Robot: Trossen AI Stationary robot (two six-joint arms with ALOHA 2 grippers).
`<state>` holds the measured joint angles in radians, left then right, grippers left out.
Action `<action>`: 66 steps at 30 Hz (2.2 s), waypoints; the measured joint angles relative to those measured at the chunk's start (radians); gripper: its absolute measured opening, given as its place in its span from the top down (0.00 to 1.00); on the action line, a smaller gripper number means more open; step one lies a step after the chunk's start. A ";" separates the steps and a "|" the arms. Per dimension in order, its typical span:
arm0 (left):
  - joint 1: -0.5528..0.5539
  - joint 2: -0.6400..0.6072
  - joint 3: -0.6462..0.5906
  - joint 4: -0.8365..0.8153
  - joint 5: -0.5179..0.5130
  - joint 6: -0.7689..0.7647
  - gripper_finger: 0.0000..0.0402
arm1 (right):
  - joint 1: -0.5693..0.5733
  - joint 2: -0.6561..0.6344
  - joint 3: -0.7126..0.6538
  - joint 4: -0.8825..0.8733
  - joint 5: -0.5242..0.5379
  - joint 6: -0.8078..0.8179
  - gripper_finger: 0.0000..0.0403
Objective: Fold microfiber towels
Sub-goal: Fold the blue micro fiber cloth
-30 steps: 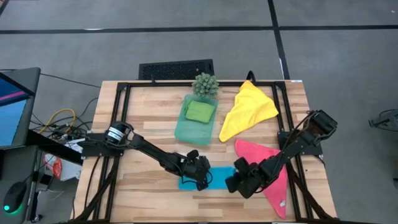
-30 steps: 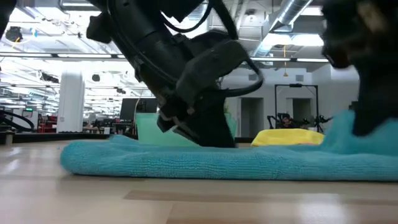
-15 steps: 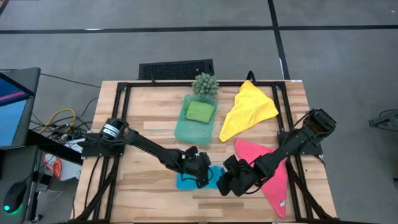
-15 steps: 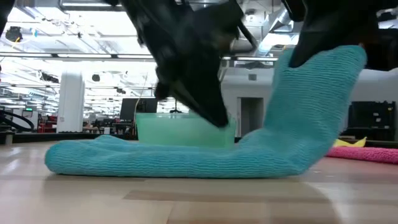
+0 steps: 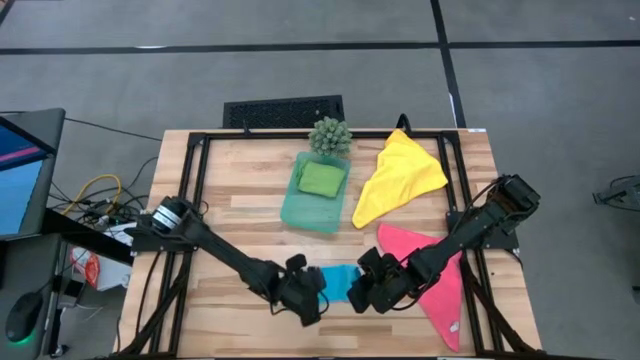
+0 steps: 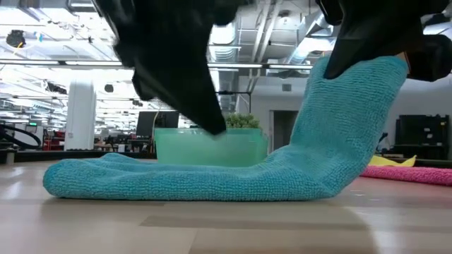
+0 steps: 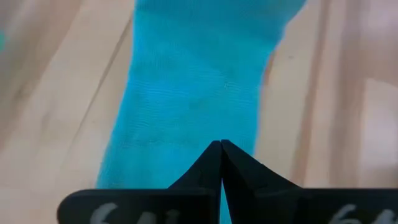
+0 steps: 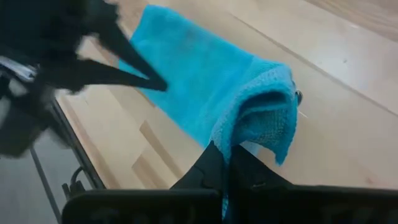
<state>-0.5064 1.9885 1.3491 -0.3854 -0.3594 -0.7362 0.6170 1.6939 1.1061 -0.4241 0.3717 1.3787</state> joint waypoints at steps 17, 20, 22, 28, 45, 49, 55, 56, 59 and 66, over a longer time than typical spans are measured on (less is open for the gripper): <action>0.015 0.123 0.004 0.122 0.035 -0.033 1.00 | 0.002 0.000 0.000 0.153 -0.012 -0.037 0.95; 0.026 0.125 0.003 0.154 0.041 -0.030 1.00 | -0.009 0.003 0.001 0.196 -0.015 -0.054 0.95; 0.036 0.127 0.002 0.176 0.035 -0.028 1.00 | -0.018 0.006 0.000 0.193 -0.016 -0.066 0.95; 0.061 0.128 0.001 0.243 0.040 -0.027 1.00 | -0.044 0.006 0.000 0.229 -0.057 -0.127 0.95; 0.009 -0.093 0.002 -0.012 -0.021 -0.030 1.00 | -0.052 0.007 0.000 0.225 -0.057 -0.149 0.95; -0.050 -0.091 -0.003 -0.129 -0.101 -0.090 1.00 | -0.056 0.008 0.000 0.237 -0.057 -0.149 0.95; -0.103 -0.086 -0.086 -0.077 -0.147 -0.248 1.00 | -0.069 0.039 0.000 0.238 -0.072 -0.157 0.95; -0.108 -0.086 -0.092 -0.077 -0.156 -0.270 1.00 | -0.075 0.047 0.000 0.253 -0.076 -0.165 0.95; -0.122 -0.086 -0.105 -0.066 -0.161 -0.305 1.00 | -0.086 0.065 -0.001 0.282 -0.089 -0.179 0.95; -0.154 -0.083 -0.127 -0.081 -0.160 -0.408 1.00 | -0.117 0.113 -0.001 0.382 -0.141 -0.218 0.94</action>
<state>-0.6602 1.9053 1.2224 -0.4662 -0.5195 -1.1445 0.4996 1.8067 1.1047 -0.0420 0.2306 1.1610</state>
